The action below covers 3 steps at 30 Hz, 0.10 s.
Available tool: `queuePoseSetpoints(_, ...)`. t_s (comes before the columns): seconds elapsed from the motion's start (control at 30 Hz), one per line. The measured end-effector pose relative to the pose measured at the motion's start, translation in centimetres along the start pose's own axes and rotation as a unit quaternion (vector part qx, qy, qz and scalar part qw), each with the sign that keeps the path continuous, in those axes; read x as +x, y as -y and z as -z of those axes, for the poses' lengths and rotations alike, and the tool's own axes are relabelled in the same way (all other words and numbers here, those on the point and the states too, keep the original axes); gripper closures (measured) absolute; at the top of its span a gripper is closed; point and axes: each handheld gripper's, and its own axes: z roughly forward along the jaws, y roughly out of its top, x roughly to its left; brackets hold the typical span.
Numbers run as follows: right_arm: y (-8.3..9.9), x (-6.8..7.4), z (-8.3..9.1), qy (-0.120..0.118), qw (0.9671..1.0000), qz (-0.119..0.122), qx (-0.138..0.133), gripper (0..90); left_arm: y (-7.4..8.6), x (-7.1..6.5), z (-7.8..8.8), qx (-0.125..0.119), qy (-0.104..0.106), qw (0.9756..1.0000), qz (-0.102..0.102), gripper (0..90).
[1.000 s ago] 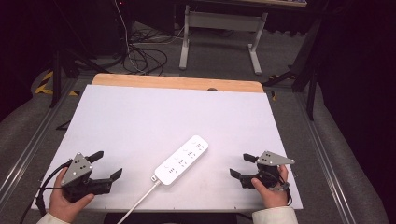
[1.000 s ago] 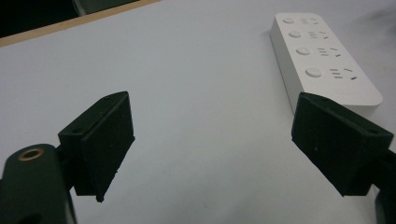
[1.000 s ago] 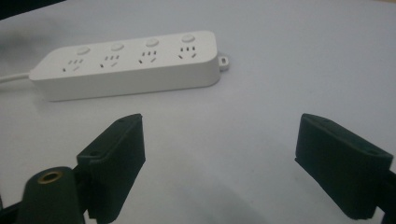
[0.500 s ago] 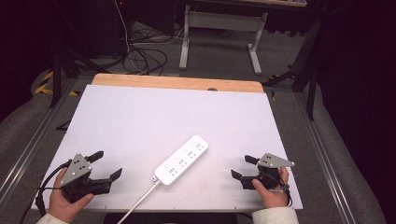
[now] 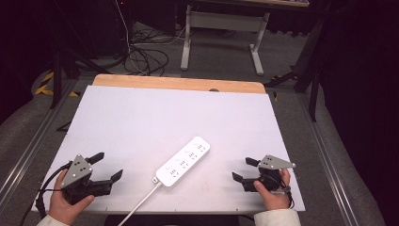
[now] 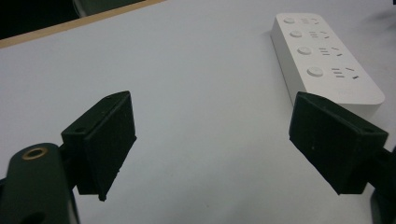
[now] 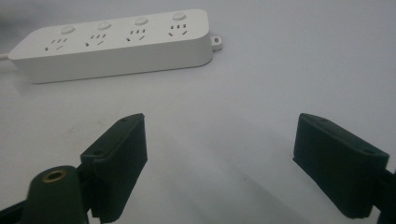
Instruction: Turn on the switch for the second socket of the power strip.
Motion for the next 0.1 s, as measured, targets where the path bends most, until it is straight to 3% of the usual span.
queuePoseSetpoints(0.1, 0.02, 0.00, -0.03, 0.000, 1.0000, 0.000, 0.002, 17.8, -0.01, 0.02, 0.00, 0.000, 0.000, 1.0000, 0.000, 14.9)
